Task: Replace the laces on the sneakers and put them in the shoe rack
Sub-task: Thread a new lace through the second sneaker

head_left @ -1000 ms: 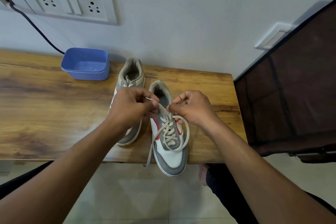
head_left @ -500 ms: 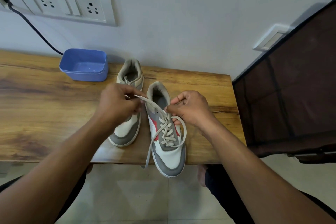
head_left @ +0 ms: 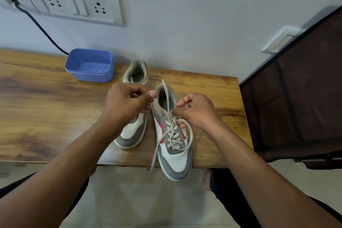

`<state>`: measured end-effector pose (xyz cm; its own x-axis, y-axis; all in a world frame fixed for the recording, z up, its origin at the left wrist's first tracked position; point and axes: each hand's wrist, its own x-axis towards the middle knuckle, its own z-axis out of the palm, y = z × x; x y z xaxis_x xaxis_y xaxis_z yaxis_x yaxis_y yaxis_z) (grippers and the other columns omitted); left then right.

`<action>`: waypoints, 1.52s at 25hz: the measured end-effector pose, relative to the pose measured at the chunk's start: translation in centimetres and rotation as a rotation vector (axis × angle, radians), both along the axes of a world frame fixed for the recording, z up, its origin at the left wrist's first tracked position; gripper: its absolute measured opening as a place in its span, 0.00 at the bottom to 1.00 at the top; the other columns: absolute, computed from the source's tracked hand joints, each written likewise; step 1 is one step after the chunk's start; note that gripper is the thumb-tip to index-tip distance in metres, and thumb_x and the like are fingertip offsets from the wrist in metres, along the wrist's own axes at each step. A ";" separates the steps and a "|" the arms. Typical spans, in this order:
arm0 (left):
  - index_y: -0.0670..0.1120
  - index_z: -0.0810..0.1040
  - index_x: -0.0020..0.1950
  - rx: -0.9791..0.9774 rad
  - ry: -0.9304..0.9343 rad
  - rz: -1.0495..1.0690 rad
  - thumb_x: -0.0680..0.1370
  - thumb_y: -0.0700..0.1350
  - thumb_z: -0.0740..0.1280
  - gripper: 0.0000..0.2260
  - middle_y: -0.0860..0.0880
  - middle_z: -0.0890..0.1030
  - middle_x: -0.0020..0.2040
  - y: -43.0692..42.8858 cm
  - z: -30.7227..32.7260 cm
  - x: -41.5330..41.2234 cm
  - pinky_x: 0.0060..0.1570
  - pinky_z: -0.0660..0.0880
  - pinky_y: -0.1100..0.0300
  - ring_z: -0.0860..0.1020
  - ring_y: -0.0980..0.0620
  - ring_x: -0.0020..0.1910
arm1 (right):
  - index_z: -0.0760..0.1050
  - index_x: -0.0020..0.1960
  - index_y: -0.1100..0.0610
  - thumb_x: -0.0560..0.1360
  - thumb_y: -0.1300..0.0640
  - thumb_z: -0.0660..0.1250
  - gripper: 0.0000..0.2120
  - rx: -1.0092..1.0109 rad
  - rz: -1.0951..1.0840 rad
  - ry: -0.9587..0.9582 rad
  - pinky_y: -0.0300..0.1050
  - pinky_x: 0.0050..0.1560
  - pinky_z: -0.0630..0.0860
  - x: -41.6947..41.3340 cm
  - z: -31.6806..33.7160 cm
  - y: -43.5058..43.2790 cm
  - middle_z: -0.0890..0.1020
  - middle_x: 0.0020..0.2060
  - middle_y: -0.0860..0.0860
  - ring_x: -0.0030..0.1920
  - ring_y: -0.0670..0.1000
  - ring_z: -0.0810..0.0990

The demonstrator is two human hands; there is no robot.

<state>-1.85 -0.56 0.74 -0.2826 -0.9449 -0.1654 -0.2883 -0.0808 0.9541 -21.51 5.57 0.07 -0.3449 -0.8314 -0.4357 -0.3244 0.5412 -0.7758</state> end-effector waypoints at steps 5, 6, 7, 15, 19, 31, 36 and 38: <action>0.52 0.83 0.57 -0.092 -0.110 -0.169 0.79 0.51 0.71 0.08 0.51 0.84 0.44 1.0 -1.3 -1.1 0.40 0.81 0.54 0.83 0.50 0.41 | 0.79 0.51 0.58 0.72 0.62 0.80 0.12 -0.002 0.001 -0.003 0.49 0.38 0.86 0.0 -0.2 0.0 0.87 0.42 0.56 0.35 0.52 0.88; 0.53 0.84 0.57 -0.235 -0.232 -0.205 0.79 0.52 0.71 0.08 0.54 0.82 0.46 1.2 -1.8 -1.5 0.41 0.78 0.57 0.81 0.55 0.42 | 0.79 0.51 0.58 0.72 0.62 0.80 0.12 -0.003 -0.003 -0.009 0.50 0.38 0.86 0.0 -0.3 0.0 0.87 0.42 0.56 0.35 0.52 0.88; 0.53 0.84 0.57 -0.356 -0.320 -0.232 0.78 0.51 0.71 0.08 0.55 0.82 0.47 1.3 -2.1 -1.8 0.41 0.75 0.60 0.79 0.58 0.42 | 0.80 0.51 0.58 0.72 0.62 0.80 0.12 -0.003 -0.010 -0.019 0.50 0.38 0.86 -0.1 -0.3 0.0 0.87 0.41 0.56 0.34 0.52 0.88; 0.54 0.84 0.54 -0.339 -0.569 -0.537 0.76 0.51 0.64 0.11 0.52 0.83 0.42 0.4 -2.2 -3.6 0.38 0.77 0.56 0.80 0.52 0.40 | 0.80 0.50 0.58 0.71 0.64 0.77 0.10 -0.013 -0.061 -0.071 0.60 0.45 0.87 -0.3 -1.0 0.1 0.86 0.36 0.54 0.33 0.55 0.87; 0.53 0.83 0.51 -0.329 -0.524 -0.515 0.74 0.48 0.69 0.07 0.56 0.80 0.40 0.2 -2.1 -3.5 0.37 0.74 0.58 0.77 0.58 0.38 | 0.80 0.49 0.58 0.71 0.64 0.77 0.10 -0.021 -0.068 -0.080 0.58 0.44 0.87 -0.6 -0.7 0.4 0.87 0.35 0.53 0.33 0.57 0.88; 0.51 0.84 0.41 -0.130 -0.379 -0.374 0.76 0.43 0.74 0.05 0.52 0.84 0.44 0.5 -1.4 -3.9 0.40 0.76 0.60 0.80 0.58 0.42 | 0.80 0.48 0.61 0.72 0.65 0.76 0.07 -0.010 -0.098 -0.106 0.56 0.43 0.87 -0.8 -0.6 0.7 0.88 0.38 0.57 0.35 0.57 0.88; 0.44 0.83 0.39 -0.054 -0.333 -0.176 0.74 0.44 0.74 0.06 0.46 0.83 0.35 -1.4 0.7 -0.9 0.40 0.78 0.49 0.80 0.48 0.35 | 0.81 0.45 0.60 0.71 0.64 0.76 0.05 -0.025 -0.091 -0.069 0.63 0.46 0.86 -1.0 -0.5 0.5 0.87 0.35 0.54 0.34 0.58 0.88; 0.44 0.83 0.38 -0.002 -0.430 -0.304 0.72 0.43 0.74 0.05 0.48 0.83 0.33 -1.4 0.9 -0.3 0.37 0.76 0.52 0.79 0.50 0.35 | 0.81 0.45 0.60 0.71 0.64 0.77 0.06 -0.023 -0.096 -0.064 0.64 0.47 0.86 -0.9 -0.6 0.4 0.88 0.35 0.54 0.34 0.58 0.88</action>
<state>-2.12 -1.96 1.68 -0.4512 -0.8311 -0.3249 -0.6638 0.0692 0.7447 -22.41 6.02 -0.53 -0.3956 -0.8060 -0.4403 -0.2209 0.5489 -0.8062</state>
